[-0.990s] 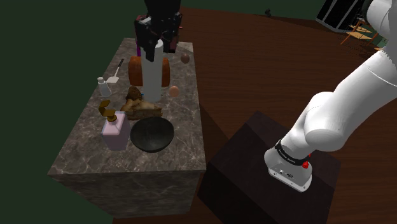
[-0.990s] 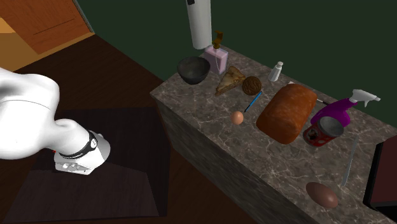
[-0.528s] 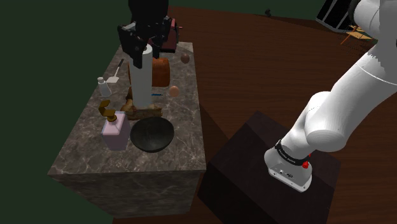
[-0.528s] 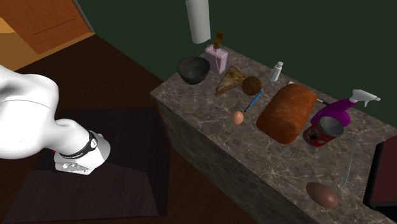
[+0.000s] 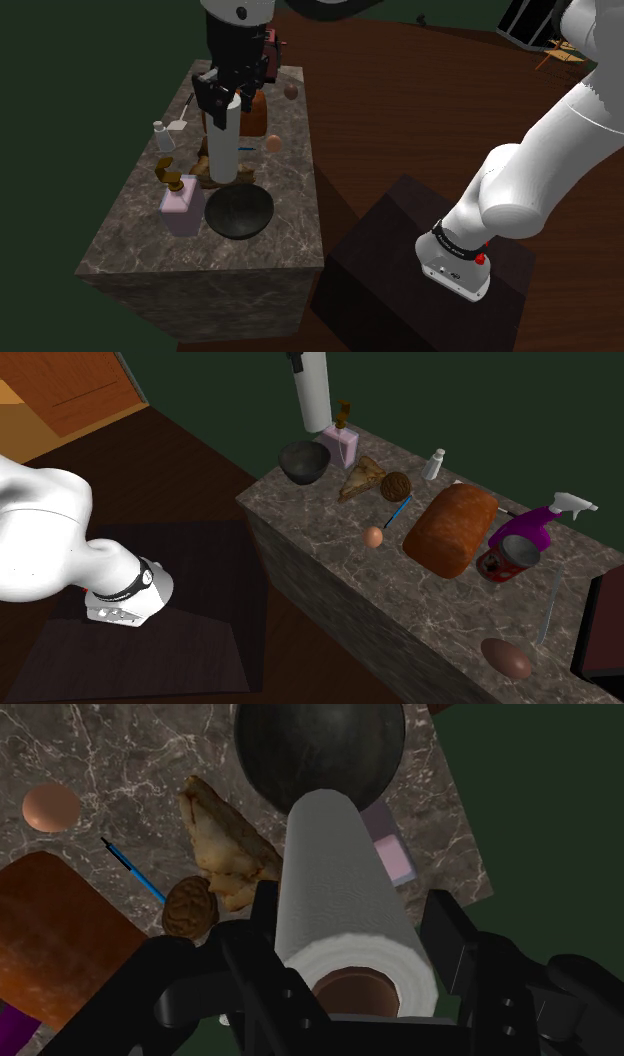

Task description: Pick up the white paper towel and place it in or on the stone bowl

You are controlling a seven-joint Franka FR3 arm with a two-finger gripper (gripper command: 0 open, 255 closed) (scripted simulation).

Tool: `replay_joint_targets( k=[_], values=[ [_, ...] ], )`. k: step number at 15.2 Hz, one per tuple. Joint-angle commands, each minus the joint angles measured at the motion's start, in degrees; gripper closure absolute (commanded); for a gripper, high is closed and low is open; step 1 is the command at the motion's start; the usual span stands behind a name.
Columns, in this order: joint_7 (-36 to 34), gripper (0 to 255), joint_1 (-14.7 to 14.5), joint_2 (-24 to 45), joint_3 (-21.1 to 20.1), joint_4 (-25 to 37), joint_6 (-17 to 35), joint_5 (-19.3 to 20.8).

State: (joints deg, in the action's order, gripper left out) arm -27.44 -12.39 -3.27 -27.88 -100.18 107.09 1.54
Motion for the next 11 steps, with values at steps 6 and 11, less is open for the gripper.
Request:
replay_joint_targets(
  k=[6,11],
  values=[
    [-0.03,255,0.02,-0.48,0.05,-5.85,5.46,-0.19],
    [-0.28,255,-0.02,-0.25,-0.02,-9.46,9.28,-0.01]
  ],
)
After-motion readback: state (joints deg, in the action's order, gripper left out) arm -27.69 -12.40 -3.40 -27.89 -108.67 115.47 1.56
